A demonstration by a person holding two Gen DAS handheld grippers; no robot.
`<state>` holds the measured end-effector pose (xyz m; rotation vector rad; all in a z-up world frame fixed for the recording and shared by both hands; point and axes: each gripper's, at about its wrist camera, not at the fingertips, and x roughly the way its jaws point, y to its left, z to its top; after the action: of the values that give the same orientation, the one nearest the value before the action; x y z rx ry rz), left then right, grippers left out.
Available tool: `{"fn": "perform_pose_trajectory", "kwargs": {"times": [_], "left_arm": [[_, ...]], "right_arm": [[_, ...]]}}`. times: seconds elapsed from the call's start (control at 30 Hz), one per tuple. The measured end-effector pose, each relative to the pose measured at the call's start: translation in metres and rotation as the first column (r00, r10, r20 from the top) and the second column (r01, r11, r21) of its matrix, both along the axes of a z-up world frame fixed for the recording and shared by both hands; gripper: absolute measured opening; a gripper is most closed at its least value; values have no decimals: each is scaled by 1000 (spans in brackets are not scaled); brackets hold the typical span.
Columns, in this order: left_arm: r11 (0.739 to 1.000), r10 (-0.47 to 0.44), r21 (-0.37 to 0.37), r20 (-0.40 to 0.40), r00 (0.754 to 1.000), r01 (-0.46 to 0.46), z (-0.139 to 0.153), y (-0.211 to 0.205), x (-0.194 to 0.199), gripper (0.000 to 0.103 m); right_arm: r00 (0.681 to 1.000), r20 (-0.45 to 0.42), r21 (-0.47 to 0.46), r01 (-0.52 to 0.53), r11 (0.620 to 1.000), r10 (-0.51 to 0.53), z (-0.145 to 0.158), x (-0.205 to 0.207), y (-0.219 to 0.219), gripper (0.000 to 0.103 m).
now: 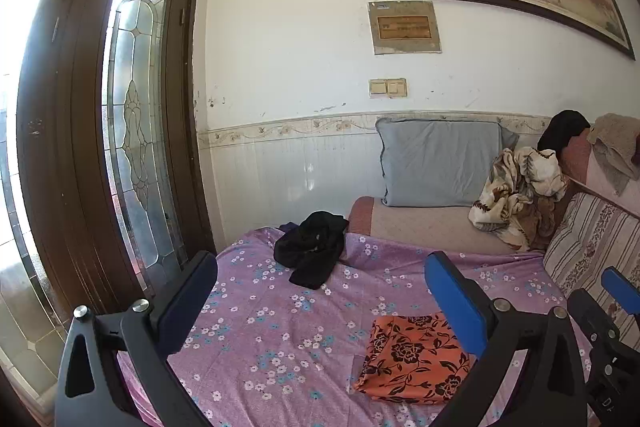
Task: Fold small clothes
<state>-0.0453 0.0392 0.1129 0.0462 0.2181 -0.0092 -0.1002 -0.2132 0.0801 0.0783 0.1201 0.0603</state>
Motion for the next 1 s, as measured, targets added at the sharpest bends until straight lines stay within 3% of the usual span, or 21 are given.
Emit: {"fn": "perform_pose_trajectory", "kwargs": {"times": [1.0], "left_arm": [[999, -36, 0, -61, 997, 36, -29, 1, 51, 103]], "right_arm": [[992, -123, -16, -6, 1000, 4, -36, 59, 4, 69]]}}
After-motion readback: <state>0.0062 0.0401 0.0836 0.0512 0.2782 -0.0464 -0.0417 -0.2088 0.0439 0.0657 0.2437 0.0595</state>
